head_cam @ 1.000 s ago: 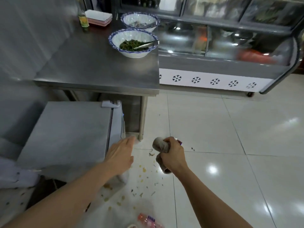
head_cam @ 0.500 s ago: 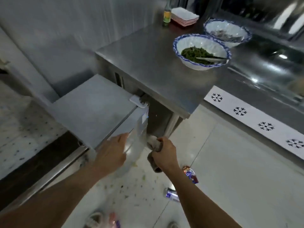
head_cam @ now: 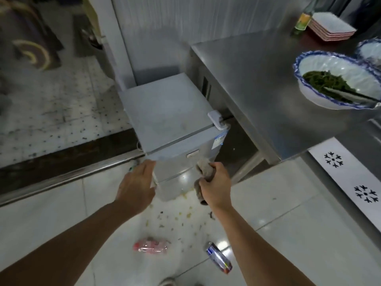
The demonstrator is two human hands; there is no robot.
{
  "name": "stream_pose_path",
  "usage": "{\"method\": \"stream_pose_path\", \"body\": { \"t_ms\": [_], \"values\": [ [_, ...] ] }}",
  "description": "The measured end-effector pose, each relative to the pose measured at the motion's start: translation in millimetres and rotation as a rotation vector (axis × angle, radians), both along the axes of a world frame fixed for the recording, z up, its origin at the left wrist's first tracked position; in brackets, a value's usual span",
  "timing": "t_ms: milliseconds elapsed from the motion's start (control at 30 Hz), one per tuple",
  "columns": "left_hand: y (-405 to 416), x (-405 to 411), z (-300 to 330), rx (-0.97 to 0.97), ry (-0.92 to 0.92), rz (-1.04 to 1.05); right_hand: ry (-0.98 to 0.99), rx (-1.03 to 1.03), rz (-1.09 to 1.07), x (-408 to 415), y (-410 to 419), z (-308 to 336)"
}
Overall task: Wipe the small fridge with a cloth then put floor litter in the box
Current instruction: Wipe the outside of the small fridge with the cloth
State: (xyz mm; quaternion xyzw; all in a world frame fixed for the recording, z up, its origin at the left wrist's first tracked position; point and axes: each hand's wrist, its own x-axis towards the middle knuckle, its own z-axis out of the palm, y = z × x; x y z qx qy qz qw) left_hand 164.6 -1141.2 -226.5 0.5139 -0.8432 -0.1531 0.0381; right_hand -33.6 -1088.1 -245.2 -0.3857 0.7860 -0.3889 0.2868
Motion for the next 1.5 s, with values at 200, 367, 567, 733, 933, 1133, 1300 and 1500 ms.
{"method": "stream_pose_path", "body": {
  "t_ms": [200,367,567,733,933,1133,1300,1500],
  "values": [
    [-11.5,5.8,-23.5,-0.01,0.036,0.12,0.079,-0.092,0.054,8.0,-19.1,-11.5],
    [-15.6,-0.9,-51.4,-0.044,0.071,0.217,0.14,-0.19,0.147,10.3,-40.9,-27.6],
    [-18.6,-21.5,-106.8,-0.136,0.248,0.414,0.279,-0.509,0.288,11.2,-60.0,-78.2],
    [-29.8,-21.2,-148.9,-0.27,0.339,0.45,0.391,-0.71,0.378,11.8,-80.0,-132.2],
    [-37.0,-18.8,-184.1,-0.469,0.469,0.345,0.634,-0.942,0.389,19.8,-102.2,-188.8],
    [-41.5,-21.2,-220.5,-0.605,0.755,0.304,0.844,-1.13,0.358,11.9,-125.6,-234.3],
    [-45.4,-18.5,-240.1,-0.641,0.892,0.236,0.874,-1.314,0.392,26.1,-137.3,-244.6],
    [-51.3,-12.2,-241.7,-0.55,1.06,0.219,0.978,-1.402,0.52,45.9,-138.7,-230.7]
  ]
}}
